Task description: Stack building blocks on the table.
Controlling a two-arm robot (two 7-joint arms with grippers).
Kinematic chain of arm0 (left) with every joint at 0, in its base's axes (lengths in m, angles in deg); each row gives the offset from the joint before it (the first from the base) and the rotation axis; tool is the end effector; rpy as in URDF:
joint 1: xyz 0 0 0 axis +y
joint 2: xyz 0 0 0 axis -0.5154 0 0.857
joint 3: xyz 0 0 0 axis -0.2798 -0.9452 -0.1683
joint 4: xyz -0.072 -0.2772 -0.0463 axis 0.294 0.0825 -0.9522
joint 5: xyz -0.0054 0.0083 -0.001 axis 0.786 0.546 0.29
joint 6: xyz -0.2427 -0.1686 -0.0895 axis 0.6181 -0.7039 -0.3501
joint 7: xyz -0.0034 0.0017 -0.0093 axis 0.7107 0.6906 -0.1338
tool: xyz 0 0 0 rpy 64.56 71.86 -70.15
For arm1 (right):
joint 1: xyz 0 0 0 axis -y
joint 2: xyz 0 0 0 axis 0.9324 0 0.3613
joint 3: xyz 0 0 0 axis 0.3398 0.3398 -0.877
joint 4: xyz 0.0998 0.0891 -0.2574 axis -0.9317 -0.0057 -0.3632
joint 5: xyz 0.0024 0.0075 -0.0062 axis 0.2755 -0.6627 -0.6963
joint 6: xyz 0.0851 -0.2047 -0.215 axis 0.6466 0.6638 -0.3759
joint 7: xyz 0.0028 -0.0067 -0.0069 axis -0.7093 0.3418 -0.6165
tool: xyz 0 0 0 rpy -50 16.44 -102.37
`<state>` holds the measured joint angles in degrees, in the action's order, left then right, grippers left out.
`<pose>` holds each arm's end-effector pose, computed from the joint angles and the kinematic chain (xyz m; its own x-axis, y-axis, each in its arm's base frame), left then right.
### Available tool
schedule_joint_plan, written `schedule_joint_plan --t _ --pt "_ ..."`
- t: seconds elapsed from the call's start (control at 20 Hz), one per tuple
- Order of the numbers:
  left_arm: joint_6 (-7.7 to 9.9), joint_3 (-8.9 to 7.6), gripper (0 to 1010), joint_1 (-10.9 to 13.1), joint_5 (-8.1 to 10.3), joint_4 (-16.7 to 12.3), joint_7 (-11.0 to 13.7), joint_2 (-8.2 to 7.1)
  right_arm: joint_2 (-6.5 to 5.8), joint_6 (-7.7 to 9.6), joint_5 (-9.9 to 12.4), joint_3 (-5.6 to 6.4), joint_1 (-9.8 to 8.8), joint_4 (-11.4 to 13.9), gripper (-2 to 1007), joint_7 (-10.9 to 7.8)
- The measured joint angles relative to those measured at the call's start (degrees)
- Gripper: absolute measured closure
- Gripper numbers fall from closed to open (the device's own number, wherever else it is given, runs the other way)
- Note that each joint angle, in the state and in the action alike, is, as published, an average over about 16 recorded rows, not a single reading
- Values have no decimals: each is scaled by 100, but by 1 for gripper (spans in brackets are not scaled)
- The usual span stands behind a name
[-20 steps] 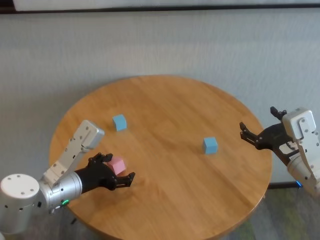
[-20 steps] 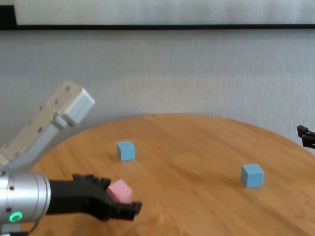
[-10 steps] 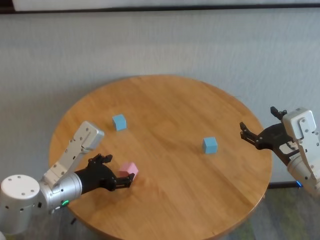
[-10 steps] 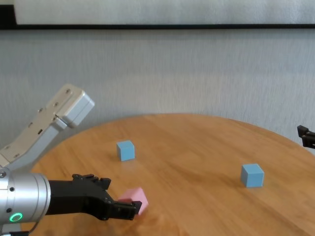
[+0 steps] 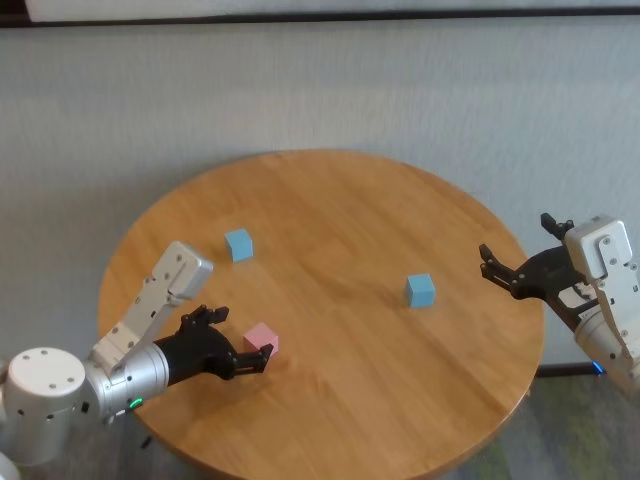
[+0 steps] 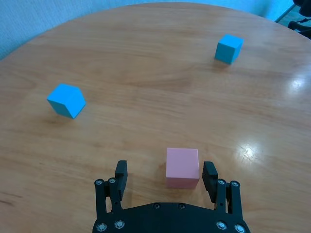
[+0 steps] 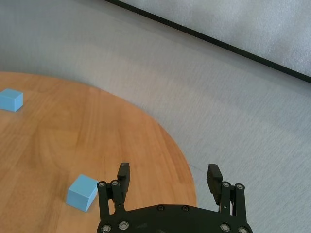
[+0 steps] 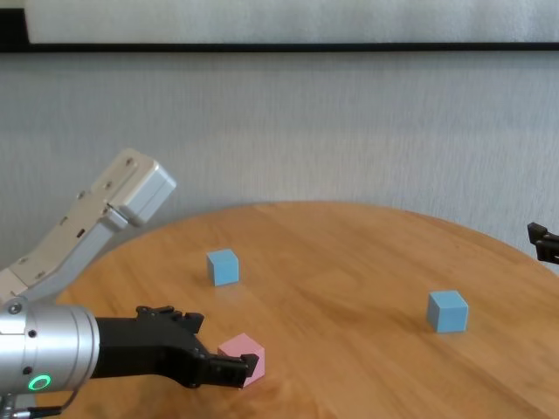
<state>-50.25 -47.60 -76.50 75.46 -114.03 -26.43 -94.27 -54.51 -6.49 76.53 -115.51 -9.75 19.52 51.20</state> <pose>0.3889 0.0152 -0.3046 0.7084 0.7001 0.0892 -0.6609 0.6137 0.4321 0.3581 -0.0827 -0.3022 0.2922 -0.8803 0.3738 0.9553 0.2873 -0.0703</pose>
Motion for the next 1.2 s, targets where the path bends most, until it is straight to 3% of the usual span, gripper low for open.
schedule_joint_plan --t 1.2 --pt "-140 200 45 -248 -8 293 431 88 0 0 0 0 0 0 4 0"
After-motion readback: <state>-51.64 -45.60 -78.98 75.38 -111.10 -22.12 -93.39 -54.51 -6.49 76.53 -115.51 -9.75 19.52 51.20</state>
